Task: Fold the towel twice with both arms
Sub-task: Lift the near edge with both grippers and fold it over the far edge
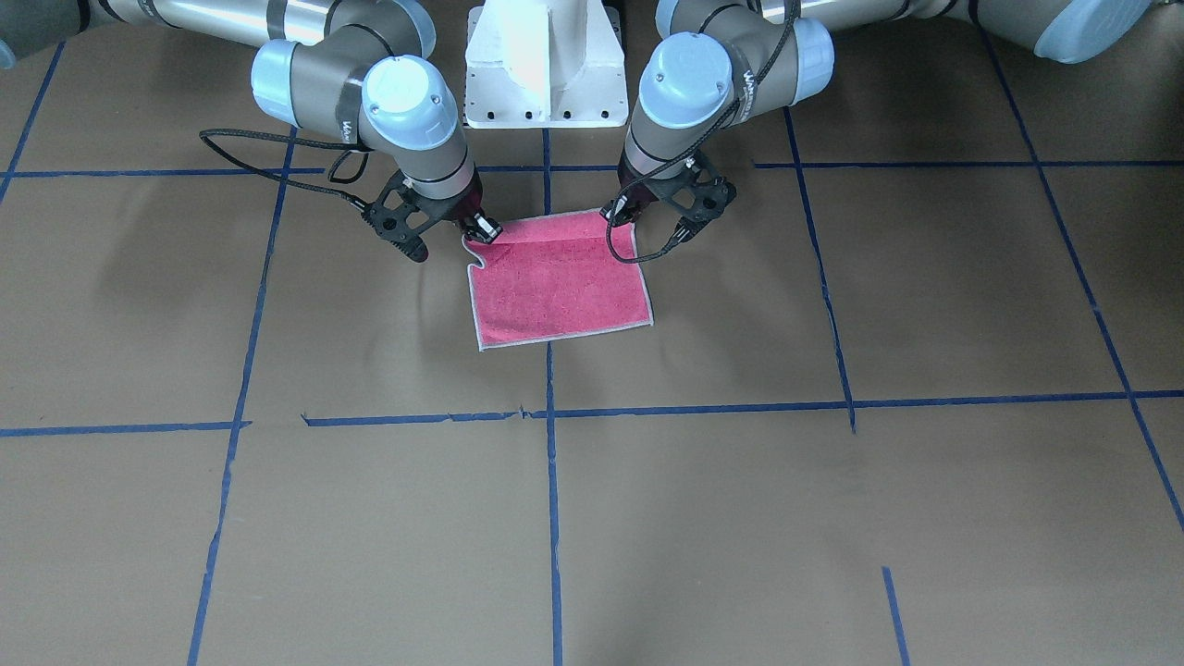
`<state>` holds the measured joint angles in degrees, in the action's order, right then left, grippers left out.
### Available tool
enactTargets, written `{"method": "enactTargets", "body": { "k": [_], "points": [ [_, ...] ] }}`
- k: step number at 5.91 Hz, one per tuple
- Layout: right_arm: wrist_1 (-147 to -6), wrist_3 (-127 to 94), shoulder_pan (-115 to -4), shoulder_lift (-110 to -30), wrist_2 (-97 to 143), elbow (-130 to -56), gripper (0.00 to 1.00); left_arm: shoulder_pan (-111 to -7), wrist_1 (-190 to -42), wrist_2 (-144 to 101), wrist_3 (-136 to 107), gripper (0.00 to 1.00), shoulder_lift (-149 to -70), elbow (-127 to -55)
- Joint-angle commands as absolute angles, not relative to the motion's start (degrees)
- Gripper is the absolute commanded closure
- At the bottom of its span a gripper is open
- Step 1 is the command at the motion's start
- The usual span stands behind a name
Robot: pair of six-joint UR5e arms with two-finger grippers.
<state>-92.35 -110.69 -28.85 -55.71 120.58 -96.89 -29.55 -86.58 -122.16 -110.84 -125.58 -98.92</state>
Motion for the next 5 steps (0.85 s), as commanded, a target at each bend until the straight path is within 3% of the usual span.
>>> {"method": "enactTargets", "body": {
  "k": [1, 5],
  "points": [
    [-92.2, -110.31, -29.61, -55.29, 120.59, -95.29, 1.0, -29.88, -87.54, -122.08, -110.92, 1.0, -125.77, -97.48],
    [-92.37, -110.39, -31.37, -52.3, 120.59, -92.46, 1.0, -30.85, -89.2, -122.17, -111.01, 1.0, -126.83, -95.54]
  ]
}}
